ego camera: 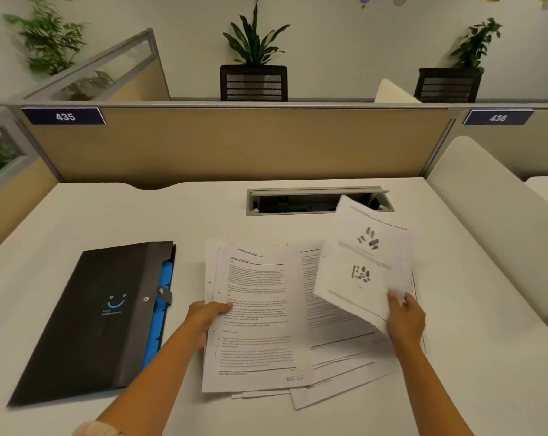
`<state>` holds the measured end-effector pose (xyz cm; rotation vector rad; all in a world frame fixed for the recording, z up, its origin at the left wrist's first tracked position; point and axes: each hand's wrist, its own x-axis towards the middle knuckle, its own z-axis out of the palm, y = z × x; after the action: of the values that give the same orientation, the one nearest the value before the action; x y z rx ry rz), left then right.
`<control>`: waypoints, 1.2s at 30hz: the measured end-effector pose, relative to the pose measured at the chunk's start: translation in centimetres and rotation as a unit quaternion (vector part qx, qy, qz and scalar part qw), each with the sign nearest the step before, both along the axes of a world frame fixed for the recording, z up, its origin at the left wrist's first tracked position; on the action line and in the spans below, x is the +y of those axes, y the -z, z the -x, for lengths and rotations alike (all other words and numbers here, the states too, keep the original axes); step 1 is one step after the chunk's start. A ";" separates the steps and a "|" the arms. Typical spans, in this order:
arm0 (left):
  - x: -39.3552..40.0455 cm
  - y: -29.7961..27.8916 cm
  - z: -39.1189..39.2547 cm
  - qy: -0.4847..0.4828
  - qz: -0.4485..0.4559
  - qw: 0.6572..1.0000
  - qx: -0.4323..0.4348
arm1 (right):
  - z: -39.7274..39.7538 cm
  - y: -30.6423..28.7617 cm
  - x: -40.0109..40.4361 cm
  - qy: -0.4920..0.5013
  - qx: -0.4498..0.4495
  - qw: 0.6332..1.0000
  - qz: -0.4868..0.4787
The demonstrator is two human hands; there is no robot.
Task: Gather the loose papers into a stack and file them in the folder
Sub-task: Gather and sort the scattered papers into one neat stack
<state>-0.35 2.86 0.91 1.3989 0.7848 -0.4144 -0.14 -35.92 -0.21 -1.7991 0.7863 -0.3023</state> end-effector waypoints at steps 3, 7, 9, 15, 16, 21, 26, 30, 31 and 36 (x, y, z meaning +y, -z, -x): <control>-0.3 -0.1 -0.1 0.002 0.001 1.000 -0.001 | 0.8 0.3 2.6 -0.067 -0.004 0.998 -0.010; -0.8 0.1 -0.3 -0.025 0.003 0.999 -0.027 | 1.8 0.5 6.6 -0.128 0.011 0.991 0.021; -1.0 0.2 -0.4 -0.045 0.016 0.998 -0.036 | 2.2 0.5 8.2 -0.170 0.016 0.985 0.040; -1.8 0.3 -0.7 -0.016 0.021 0.999 -0.038 | 2.7 1.2 11.9 -0.262 0.066 0.949 0.160; -2.0 0.3 -0.7 -0.010 0.020 0.999 -0.038 | 2.7 1.3 12.5 -0.270 0.078 0.941 0.188; -2.9 0.4 -0.4 0.004 0.015 0.998 -0.056 | 2.9 1.7 14.5 -0.291 0.111 0.923 0.226; -2.7 -1.2 -0.4 0.050 0.047 0.992 -0.105 | 1.6 0.7 12.6 -0.239 0.065 0.965 0.090; -1.9 -3.1 -0.5 0.104 0.096 0.982 -0.129 | -0.3 -1.5 11.0 -0.232 0.012 0.967 -0.109; -1.8 -3.5 -0.5 0.114 0.101 0.979 -0.133 | -0.7 -2.2 10.8 -0.249 0.004 0.958 -0.140; -1.9 -5.0 -0.6 0.114 0.101 0.976 -0.156 | -1.6 -4.7 11.0 -0.326 -0.050 0.927 -0.180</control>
<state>0.29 1.00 5.86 1.3248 0.3178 -0.4240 1.44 -24.94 4.45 -1.5746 0.1234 0.1827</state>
